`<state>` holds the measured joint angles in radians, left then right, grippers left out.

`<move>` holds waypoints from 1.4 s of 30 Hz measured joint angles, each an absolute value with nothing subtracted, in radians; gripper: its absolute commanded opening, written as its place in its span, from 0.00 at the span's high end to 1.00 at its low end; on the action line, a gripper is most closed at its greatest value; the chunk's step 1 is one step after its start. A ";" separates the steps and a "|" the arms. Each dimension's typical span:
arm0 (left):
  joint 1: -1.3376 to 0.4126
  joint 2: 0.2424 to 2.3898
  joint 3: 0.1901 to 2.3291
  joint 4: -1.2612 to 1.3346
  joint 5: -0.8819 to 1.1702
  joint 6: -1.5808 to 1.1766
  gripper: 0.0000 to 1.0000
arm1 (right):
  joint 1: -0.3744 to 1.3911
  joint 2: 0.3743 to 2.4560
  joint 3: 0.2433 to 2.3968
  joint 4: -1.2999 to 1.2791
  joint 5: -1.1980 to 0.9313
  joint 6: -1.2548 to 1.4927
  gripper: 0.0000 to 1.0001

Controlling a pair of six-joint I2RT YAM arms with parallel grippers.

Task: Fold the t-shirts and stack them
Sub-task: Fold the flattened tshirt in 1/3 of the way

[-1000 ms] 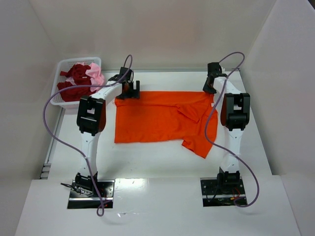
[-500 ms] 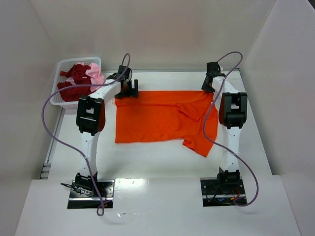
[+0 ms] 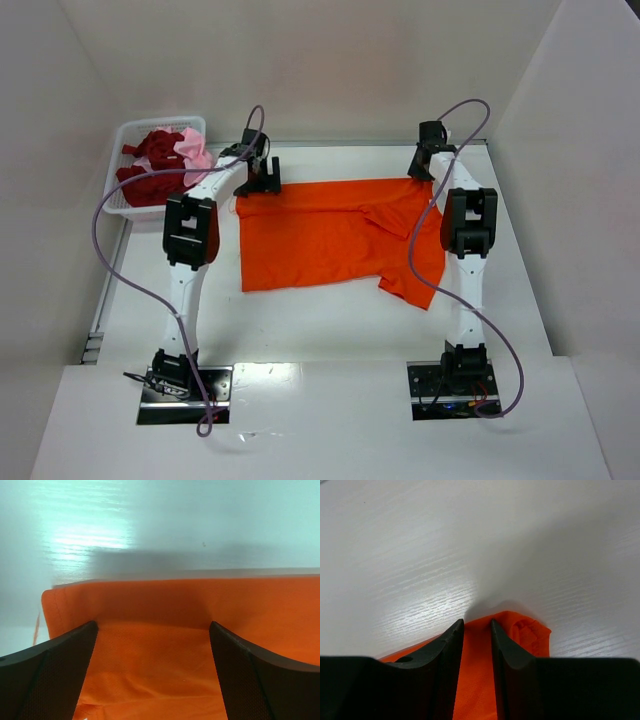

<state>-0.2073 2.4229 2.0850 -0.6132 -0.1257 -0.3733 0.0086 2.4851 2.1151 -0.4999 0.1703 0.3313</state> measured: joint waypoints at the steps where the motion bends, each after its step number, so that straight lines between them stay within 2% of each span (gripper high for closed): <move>1: -0.207 2.426 2.089 -0.615 -0.126 -0.374 0.00 | 0.008 2.485 2.115 -0.501 0.168 0.331 0.66; 12: -0.208 2.494 2.210 -0.657 -0.126 -0.398 0.00 | 0.006 2.473 2.085 -0.480 0.162 0.327 0.66; 17: -0.208 2.618 2.436 -0.728 -0.127 -0.399 0.00 | 0.006 2.464 2.067 -0.467 0.165 0.327 0.66; 23: -0.208 2.812 2.815 -0.879 -0.125 -0.399 0.00 | 0.006 2.455 2.052 -0.461 0.168 0.327 0.66; 29: -0.205 2.896 3.003 -1.007 -0.135 -0.400 0.00 | 0.006 2.452 2.052 -0.469 0.175 0.327 0.66; 36: -0.205 2.832 3.031 -1.099 -0.212 -0.379 0.00 | -0.004 2.420 2.044 -0.522 0.180 0.320 0.66; 42: -0.230 2.570 2.963 -1.115 -0.291 -0.337 0.00 | -0.021 2.314 1.980 -0.525 0.180 0.310 0.66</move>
